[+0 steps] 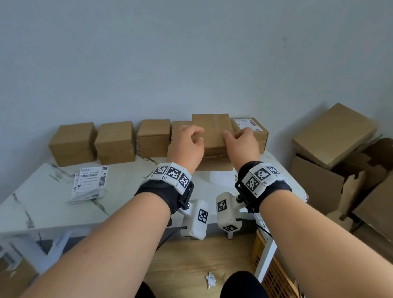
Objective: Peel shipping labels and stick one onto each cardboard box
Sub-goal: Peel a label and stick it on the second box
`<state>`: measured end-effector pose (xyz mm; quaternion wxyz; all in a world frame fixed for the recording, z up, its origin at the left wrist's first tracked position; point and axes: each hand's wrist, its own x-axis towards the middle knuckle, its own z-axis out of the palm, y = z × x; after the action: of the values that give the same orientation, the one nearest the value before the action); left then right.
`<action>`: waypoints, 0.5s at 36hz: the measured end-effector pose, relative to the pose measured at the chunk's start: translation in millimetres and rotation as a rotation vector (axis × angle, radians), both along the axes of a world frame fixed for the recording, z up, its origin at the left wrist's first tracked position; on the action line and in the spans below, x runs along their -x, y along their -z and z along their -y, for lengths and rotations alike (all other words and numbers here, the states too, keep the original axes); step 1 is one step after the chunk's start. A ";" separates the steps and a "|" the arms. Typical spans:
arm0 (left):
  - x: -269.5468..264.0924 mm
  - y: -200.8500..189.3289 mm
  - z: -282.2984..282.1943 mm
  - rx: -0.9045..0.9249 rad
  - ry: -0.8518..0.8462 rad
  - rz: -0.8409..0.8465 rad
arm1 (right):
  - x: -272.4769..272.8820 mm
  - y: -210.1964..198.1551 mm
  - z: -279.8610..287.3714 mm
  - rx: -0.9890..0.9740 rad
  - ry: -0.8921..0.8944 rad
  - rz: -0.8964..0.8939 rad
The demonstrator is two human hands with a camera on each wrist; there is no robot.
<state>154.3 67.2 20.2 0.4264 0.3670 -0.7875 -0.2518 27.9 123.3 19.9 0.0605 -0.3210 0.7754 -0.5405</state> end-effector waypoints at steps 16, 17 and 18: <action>-90.8 24.5 4.2 -0.129 -0.149 0.139 | -83.2 31.5 17.5 -0.161 -0.198 0.000; -93.9 26.3 4.8 -0.137 -0.152 0.154 | -86.3 33.6 18.8 -0.182 -0.206 -0.003; -96.6 28.1 5.7 -0.144 -0.154 0.169 | -88.3 36.2 20.6 -0.197 -0.215 -0.008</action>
<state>250.8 61.5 -7.9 0.3490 0.4761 -0.7700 -0.2422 116.2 102.8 -16.3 0.1464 -0.3969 0.7860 -0.4509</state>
